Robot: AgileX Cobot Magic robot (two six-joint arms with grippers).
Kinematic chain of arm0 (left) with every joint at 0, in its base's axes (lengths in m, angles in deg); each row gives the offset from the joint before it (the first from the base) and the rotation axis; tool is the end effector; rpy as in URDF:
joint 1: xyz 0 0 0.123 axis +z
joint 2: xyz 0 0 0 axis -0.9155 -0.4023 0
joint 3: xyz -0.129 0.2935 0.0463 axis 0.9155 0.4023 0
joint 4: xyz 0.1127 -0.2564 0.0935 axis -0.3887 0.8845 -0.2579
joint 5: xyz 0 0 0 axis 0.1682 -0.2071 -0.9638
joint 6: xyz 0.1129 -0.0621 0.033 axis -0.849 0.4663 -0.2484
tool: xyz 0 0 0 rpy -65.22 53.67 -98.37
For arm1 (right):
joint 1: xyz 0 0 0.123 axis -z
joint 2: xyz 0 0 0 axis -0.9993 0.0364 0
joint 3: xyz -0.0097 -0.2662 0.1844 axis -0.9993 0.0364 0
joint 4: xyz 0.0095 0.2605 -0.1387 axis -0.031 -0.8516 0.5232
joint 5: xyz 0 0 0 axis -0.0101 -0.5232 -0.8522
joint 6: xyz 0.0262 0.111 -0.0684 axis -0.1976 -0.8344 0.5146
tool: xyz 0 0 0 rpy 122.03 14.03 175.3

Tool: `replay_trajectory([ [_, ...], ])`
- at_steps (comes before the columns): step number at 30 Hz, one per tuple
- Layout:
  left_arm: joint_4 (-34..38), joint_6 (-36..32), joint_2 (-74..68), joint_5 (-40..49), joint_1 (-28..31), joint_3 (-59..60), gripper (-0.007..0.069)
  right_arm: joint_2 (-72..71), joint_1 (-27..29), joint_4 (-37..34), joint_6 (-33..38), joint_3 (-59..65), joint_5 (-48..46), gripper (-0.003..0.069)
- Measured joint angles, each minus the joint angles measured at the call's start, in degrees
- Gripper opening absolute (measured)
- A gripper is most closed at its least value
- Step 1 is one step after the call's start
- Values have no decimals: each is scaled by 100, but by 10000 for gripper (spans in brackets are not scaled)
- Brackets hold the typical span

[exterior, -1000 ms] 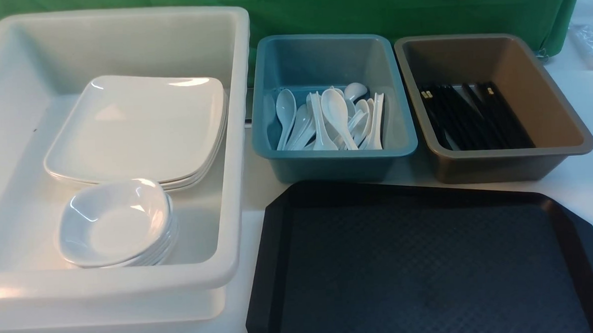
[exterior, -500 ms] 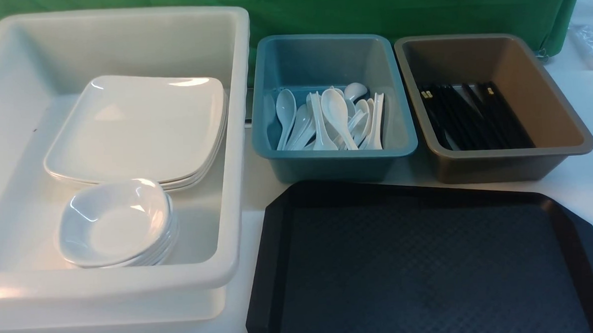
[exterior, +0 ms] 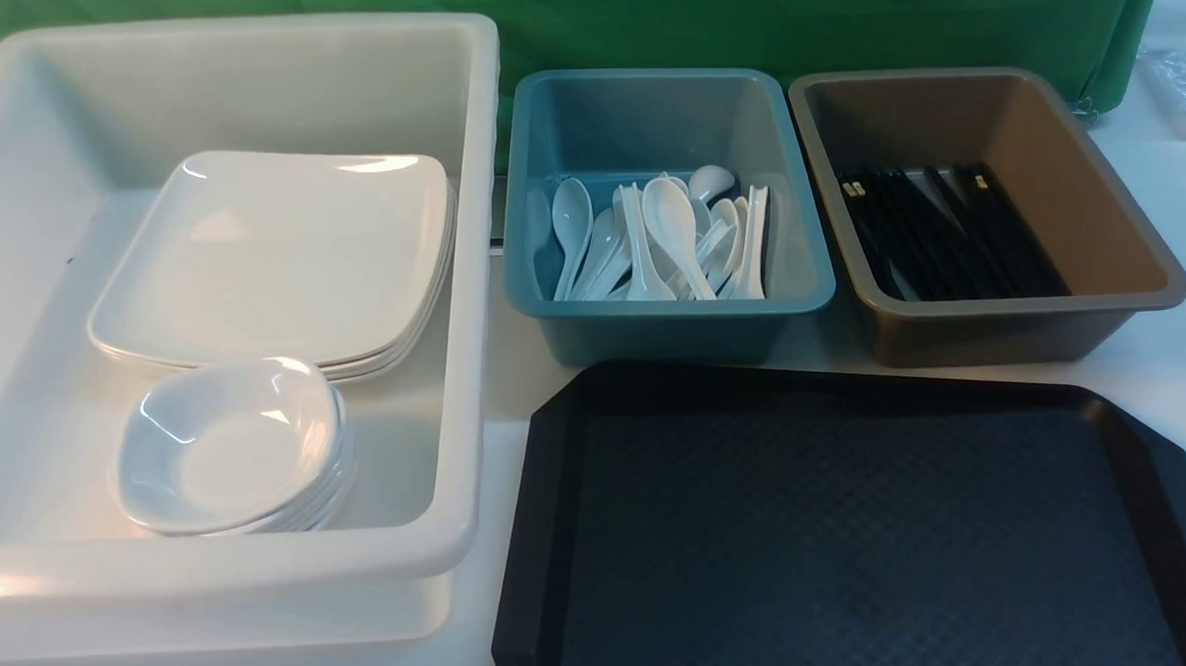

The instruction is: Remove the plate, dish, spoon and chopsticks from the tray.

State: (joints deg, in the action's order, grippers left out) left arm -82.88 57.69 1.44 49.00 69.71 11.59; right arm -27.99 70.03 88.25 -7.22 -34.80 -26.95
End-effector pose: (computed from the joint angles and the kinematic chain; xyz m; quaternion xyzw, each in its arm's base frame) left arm 0.1021 0.0046 0.1854 -0.0098 0.7543 0.0230 0.6560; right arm 0.0472 0.0162 0.3611 -0.1071 0.6069 0.1131 0.7794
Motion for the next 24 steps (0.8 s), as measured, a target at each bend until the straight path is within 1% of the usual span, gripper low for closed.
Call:
replay_trajectory([
  [4,-5,-11,0,0,0,0,16,5,282,0,249,438,-92,237],
  [7,-5,-6,0,0,0,0,16,16,805,0,417,994,-60,237],
  [10,-5,-6,0,0,0,0,16,22,1322,5,468,1852,240,237],
  [12,-5,-12,0,0,0,0,16,22,1543,5,468,2371,451,237],
  [14,-6,-12,0,2,0,0,16,22,1725,5,447,2610,283,237],
  [17,-11,-12,0,-3,0,0,16,22,1842,5,447,2649,221,237],
  [24,-11,-12,0,-3,0,0,16,22,1841,5,441,2649,232,237],
])
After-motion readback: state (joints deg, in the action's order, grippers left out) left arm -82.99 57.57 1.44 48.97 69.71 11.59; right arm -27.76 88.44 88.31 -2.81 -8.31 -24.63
